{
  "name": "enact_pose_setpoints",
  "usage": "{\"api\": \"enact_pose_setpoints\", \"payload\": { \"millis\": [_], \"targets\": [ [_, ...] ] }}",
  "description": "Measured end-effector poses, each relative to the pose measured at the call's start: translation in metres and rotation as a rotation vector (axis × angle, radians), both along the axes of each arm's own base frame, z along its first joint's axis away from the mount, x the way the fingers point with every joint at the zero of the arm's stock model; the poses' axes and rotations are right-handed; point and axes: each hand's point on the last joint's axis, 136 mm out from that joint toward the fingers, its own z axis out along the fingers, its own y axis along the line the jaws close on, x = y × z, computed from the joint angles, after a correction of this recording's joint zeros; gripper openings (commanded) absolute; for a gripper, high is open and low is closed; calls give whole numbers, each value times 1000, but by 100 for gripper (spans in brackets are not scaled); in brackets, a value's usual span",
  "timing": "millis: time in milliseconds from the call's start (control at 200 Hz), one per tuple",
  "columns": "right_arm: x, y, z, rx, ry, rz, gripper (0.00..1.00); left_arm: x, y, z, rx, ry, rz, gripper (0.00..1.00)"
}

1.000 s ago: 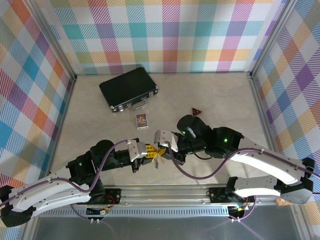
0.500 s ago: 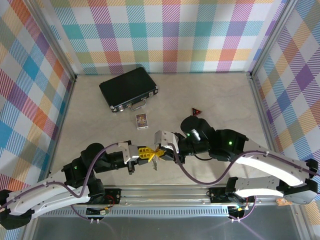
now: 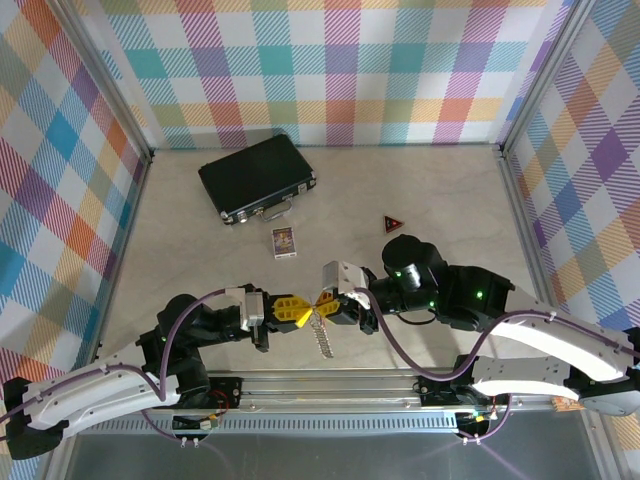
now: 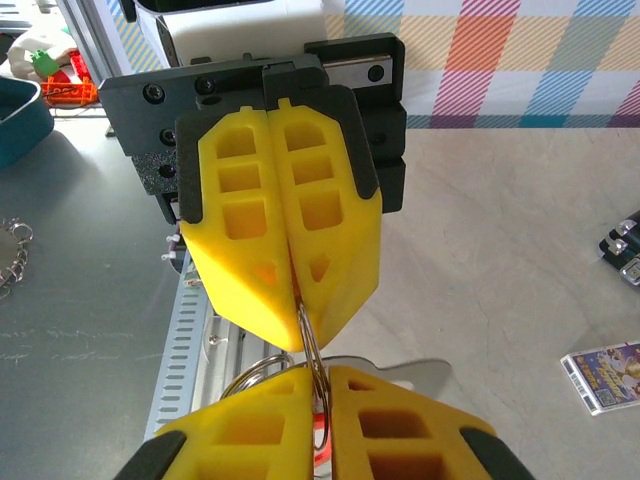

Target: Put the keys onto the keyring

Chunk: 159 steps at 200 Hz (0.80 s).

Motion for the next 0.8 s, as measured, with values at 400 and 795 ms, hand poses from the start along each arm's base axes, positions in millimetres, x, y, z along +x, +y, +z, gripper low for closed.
{"api": "enact_pose_setpoints", "payload": {
  "millis": [400,795],
  "targets": [
    [-1,-1,-4,-10,8,3,0,3,-1,-5,29,-1,15,5],
    [20,7,-47,-246,11,-62,0,31,1,-51,295,-1,174,6]
  ]
}}
